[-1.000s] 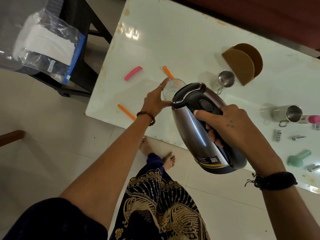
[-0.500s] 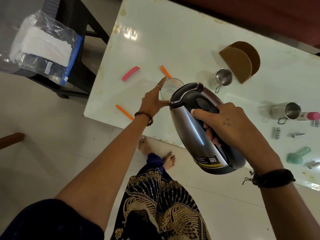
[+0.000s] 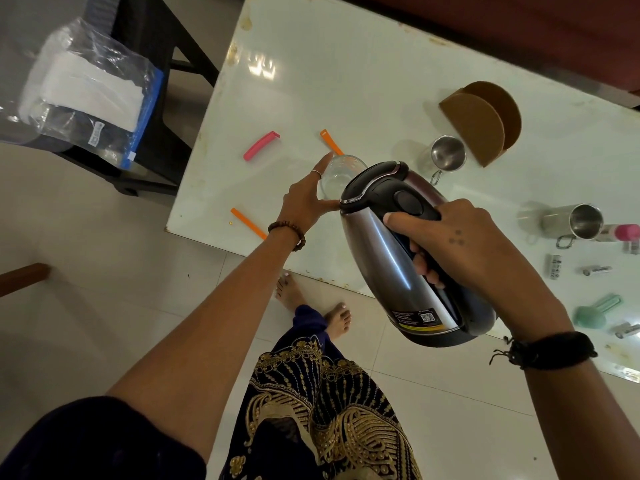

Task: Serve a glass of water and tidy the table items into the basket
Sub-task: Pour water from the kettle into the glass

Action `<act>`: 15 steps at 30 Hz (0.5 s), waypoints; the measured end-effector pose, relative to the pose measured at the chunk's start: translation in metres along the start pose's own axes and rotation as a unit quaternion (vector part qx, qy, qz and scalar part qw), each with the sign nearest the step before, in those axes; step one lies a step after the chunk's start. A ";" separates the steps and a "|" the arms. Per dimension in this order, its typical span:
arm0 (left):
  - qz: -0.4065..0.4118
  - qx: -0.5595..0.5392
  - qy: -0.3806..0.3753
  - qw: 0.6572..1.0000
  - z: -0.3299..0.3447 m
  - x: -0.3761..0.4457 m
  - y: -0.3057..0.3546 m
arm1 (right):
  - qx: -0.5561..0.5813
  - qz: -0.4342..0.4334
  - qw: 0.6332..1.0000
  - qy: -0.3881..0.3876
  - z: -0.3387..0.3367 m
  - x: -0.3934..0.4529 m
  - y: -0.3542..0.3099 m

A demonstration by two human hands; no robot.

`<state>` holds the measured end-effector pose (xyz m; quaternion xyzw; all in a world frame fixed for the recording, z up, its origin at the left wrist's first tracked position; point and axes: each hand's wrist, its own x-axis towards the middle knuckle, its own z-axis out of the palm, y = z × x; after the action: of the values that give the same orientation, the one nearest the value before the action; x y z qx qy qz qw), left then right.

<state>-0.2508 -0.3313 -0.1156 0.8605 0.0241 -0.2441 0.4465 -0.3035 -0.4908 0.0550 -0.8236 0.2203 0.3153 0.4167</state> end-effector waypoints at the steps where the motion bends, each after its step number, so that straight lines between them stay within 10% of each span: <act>1: 0.000 -0.001 0.002 1.000 0.000 0.000 0.000 | -0.001 0.002 1.000 -0.002 -0.001 0.000 0.000; 15: -0.002 0.003 0.000 1.000 0.001 0.001 -0.001 | -0.009 0.005 1.000 -0.004 -0.003 0.000 -0.002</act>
<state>-0.2505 -0.3316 -0.1177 0.8618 0.0257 -0.2448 0.4435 -0.3013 -0.4921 0.0574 -0.8251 0.2200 0.3221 0.4088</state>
